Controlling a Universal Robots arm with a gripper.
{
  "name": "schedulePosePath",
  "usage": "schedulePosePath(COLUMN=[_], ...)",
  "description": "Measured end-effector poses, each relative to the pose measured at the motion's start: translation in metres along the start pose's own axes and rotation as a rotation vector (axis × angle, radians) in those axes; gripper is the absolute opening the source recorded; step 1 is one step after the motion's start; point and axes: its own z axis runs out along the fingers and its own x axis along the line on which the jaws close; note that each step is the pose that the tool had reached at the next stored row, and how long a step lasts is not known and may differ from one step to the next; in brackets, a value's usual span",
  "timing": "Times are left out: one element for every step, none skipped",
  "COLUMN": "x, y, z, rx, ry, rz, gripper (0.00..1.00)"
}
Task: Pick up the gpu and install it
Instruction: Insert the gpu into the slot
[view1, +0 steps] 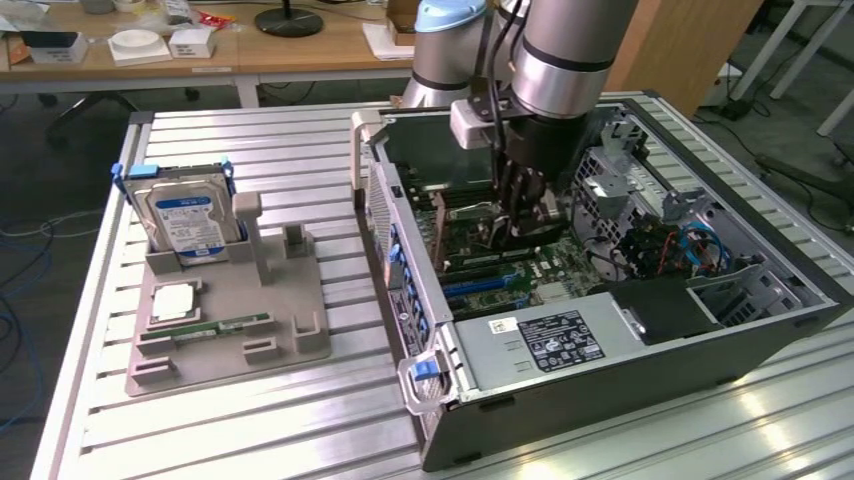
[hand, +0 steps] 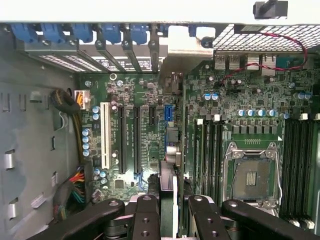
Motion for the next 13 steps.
schedulePosePath(x=[0.000,0.000,0.000,0.000,0.000,0.000,0.000,0.000,0.000,0.001,0.001,0.001,0.001], y=[0.0002,0.0005,0.0006,0.0006,0.0007,0.0007,0.0009,0.0011,0.0012,0.0014,0.0018,0.0024,0.0033], z=[0.0005,0.0010,0.0017,0.0027,0.0036,0.0048,0.0061,0.0076,0.0090,0.0104,0.0117,0.0128,0.0138], rx=[-0.0002,-0.0004,-0.0003,-0.0002,-0.0004,-0.0005,-0.0006,-0.0007,-0.0011,-0.0017,-0.0020,-0.0022,-0.0023], ry=[-0.0010,-0.0023,-0.0043,-0.0063,-0.0077,-0.0092,-0.0106,-0.0113,-0.0116,-0.0115,-0.0115,-0.0114,-0.0115], rz=[-0.001,-0.004,-0.007,-0.011,-0.014,-0.018,-0.020,-0.022,-0.023,-0.023,-0.023,-0.023,-0.023], gripper=[0.27,0.27,0.27,0.27,0.27,0.27,0.27,0.27,0.27,0.27,0.27,0.27,0.27])
